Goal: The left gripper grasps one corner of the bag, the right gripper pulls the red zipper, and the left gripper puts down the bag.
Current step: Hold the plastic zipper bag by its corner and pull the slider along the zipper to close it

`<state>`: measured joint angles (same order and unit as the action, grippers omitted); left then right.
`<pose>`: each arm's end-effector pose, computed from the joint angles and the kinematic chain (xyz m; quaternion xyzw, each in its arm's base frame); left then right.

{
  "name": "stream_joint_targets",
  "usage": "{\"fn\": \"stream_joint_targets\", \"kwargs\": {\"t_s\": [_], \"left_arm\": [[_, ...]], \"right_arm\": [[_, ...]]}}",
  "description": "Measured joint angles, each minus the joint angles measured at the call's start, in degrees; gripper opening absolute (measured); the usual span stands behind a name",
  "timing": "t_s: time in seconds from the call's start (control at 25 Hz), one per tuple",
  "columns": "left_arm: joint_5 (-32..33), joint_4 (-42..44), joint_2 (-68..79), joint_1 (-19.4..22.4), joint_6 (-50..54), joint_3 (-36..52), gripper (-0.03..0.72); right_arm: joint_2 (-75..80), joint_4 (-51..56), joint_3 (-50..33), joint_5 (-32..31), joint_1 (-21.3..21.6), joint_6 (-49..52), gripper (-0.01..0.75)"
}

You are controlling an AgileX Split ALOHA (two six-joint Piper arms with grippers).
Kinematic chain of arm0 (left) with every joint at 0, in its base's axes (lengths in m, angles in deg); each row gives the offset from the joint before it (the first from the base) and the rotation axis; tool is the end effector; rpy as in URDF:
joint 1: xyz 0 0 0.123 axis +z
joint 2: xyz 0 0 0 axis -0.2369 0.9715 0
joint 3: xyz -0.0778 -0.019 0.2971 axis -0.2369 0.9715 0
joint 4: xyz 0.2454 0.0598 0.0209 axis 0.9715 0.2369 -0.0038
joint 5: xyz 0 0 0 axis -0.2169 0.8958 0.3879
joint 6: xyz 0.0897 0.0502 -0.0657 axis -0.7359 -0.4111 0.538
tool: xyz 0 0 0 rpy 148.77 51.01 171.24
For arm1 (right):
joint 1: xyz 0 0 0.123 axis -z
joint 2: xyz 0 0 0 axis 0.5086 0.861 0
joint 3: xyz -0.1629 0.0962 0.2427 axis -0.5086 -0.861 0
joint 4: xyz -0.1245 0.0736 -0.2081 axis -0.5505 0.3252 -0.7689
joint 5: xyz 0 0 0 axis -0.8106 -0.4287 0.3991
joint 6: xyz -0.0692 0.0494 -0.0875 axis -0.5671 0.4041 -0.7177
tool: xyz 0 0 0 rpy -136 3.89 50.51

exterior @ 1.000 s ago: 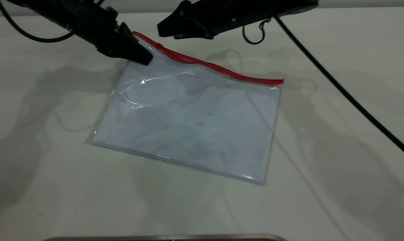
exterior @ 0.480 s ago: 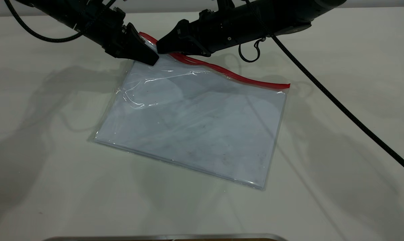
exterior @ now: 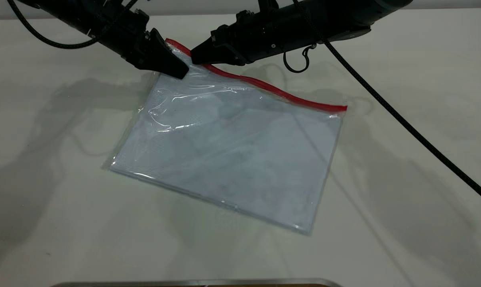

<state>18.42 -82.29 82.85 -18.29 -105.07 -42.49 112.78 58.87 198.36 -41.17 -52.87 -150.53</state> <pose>0.5043 -0.1257 0.0070 0.5012 0.7722 -0.2858 0.2661 0.4860 0.2945 -0.0068 -0.2574 0.7994 0.4538 0.2982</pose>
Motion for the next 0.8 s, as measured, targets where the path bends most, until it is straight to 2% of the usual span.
{"fn": "stream_joint_targets", "kwargs": {"t_s": [0.16, 0.44, 0.8], "left_arm": [[1.37, -0.33, 0.0, 0.65, 0.0, 0.0, 0.053], [5.19, -6.98, 0.4, 3.03, -0.5, 0.0, 0.052], [6.71, -12.91, 0.4, 4.66, -3.03, 0.05, 0.052]], "right_arm": [[0.0, -1.05, 0.19, -0.77, 0.12, -0.79, 0.036], [-0.21, -2.28, 0.59, -2.81, 1.94, -1.21, 0.035], [-0.27, -4.35, 0.82, -3.61, 3.96, -1.29, 0.035]]}}
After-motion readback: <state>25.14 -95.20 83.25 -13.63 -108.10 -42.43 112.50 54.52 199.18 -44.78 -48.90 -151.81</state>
